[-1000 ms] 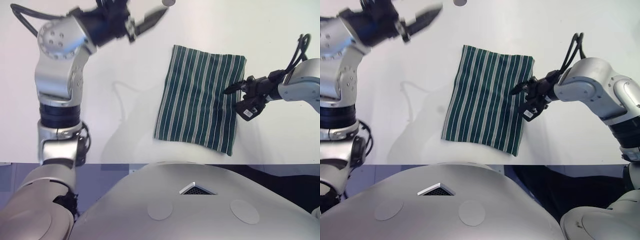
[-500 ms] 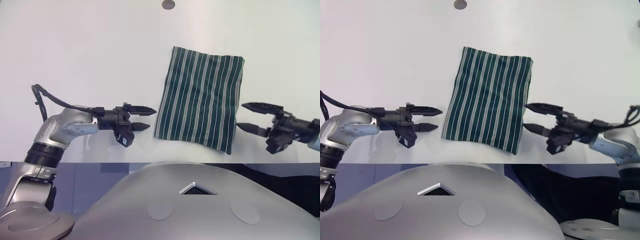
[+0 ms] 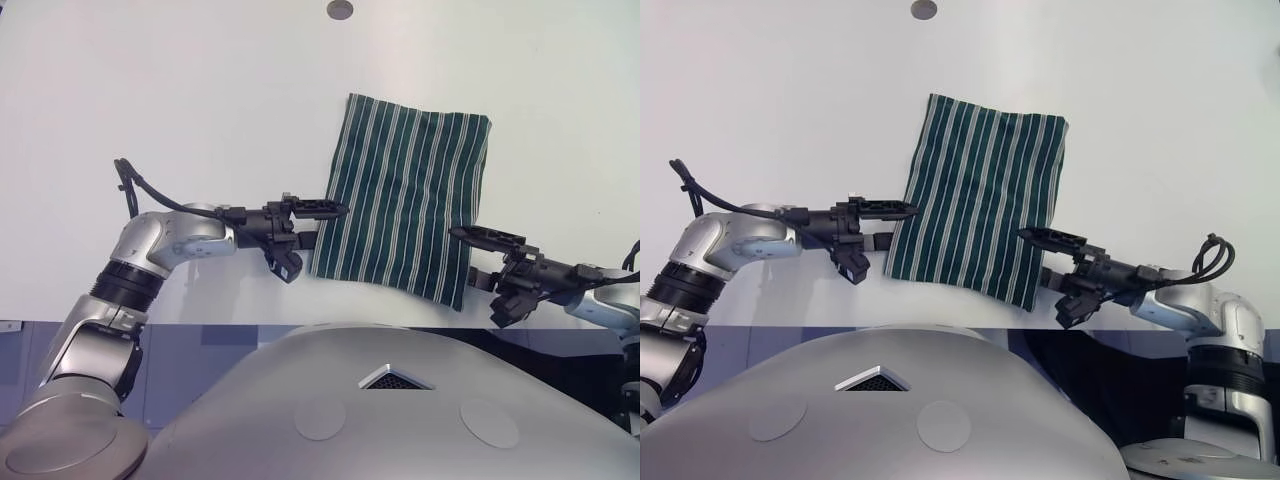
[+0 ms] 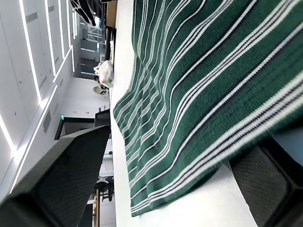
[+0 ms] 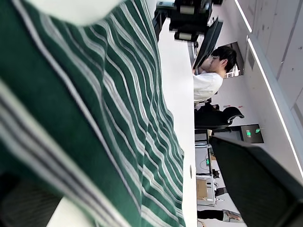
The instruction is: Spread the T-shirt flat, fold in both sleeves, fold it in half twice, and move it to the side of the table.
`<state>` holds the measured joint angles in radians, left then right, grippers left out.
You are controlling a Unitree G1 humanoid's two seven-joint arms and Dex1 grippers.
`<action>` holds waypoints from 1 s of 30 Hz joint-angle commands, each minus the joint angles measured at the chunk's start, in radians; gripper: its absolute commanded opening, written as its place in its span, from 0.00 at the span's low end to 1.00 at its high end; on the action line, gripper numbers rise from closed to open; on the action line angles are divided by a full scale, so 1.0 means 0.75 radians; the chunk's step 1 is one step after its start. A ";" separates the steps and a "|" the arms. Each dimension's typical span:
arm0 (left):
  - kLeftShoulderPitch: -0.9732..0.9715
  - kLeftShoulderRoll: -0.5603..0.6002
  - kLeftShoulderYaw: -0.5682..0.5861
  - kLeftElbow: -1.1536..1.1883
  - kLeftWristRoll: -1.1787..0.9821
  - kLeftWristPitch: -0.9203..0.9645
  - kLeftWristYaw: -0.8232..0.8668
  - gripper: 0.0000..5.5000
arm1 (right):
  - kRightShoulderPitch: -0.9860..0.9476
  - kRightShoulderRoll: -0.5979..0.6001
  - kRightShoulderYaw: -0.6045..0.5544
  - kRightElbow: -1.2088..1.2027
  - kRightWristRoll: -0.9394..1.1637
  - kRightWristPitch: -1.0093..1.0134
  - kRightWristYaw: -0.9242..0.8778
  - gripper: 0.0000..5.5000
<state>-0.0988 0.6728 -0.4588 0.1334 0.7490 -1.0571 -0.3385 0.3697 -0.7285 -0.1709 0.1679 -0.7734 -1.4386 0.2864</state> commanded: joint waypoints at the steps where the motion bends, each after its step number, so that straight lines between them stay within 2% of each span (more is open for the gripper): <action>1: 0.015 0.022 -0.110 0.106 0.184 0.038 -0.045 0.77 | 0.119 -0.012 0.092 -0.157 -0.046 0.157 0.098 0.92; 3: -0.001 0.018 -0.149 0.119 0.188 0.044 -0.046 0.77 | 0.148 -0.033 0.136 -0.278 0.029 0.266 0.137 0.92; 11: -0.035 0.034 -0.251 0.146 0.183 0.139 -0.092 0.49 | 0.209 -0.119 0.231 -0.546 0.210 0.542 0.267 0.66; 14: -0.045 0.042 -0.274 0.174 0.191 0.153 -0.070 0.34 | 0.223 -0.140 0.248 -0.611 0.249 0.613 0.298 0.52; 16: -0.057 0.038 -0.292 0.213 0.204 0.160 -0.055 0.28 | 0.221 -0.149 0.260 -0.648 0.275 0.664 0.320 0.44; 21: -0.089 0.013 -0.337 0.295 0.224 0.197 -0.042 0.20 | 0.221 -0.159 0.286 -0.735 0.334 0.767 0.369 0.28; 25: -0.128 0.032 -0.346 0.261 0.147 0.197 -0.139 0.13 | 0.229 -0.201 0.295 -0.747 0.401 0.803 0.404 0.11; 28: -0.135 0.051 -0.350 0.234 0.107 0.208 -0.200 0.10 | 0.213 -0.235 0.276 -0.617 0.409 0.723 0.355 0.03; 30: -0.132 0.067 -0.348 0.219 0.075 0.219 -0.240 0.08 | 0.196 -0.243 0.267 -0.506 0.403 0.652 0.303 0.03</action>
<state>-0.2891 0.6651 -0.6426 0.2221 0.7142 -0.9649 -0.3915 0.5394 -0.8938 0.0449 -0.2751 -0.4712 -0.9090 0.5440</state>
